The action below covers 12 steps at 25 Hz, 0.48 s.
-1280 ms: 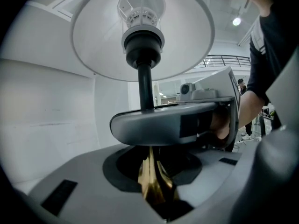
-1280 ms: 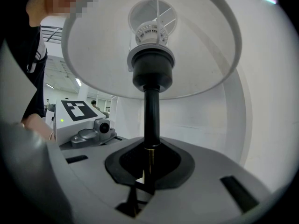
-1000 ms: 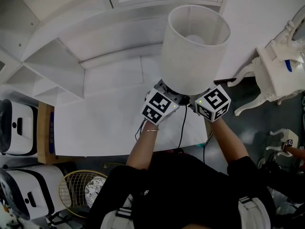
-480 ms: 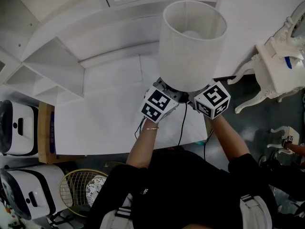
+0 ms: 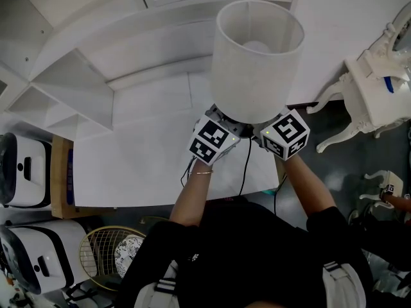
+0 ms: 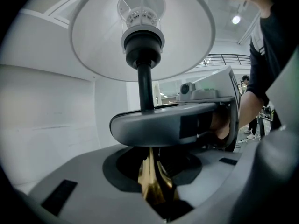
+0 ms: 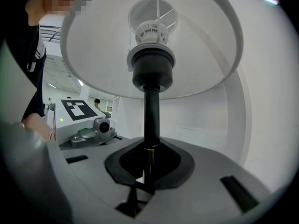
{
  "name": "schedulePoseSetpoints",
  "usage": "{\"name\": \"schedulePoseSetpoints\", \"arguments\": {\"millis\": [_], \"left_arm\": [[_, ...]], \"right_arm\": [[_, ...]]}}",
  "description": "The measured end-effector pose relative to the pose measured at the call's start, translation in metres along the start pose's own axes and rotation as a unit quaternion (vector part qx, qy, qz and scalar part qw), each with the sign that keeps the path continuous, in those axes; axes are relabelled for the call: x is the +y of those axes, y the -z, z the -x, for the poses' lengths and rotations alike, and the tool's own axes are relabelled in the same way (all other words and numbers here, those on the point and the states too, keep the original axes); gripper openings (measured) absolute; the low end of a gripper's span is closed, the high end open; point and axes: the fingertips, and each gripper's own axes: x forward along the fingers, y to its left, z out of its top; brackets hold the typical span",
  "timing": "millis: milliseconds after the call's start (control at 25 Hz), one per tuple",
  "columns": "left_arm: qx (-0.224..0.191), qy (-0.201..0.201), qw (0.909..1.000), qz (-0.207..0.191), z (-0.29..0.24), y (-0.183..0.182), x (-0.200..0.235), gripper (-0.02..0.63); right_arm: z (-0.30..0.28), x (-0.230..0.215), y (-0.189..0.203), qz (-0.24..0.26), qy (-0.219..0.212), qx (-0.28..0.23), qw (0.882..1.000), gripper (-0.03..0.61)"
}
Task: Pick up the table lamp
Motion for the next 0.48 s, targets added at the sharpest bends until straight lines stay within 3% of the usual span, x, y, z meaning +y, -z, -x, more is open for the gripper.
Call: {"name": "schedulePoseSetpoints", "arguments": {"millis": [480], "left_arm": [[0.0,-0.001,1.0,0.002,0.0013,-0.0006,-0.0002,0.114]], "right_arm": [[-0.0012,0.0027,0.0007,0.009,-0.004,0.004,1.0,0.041]]}}
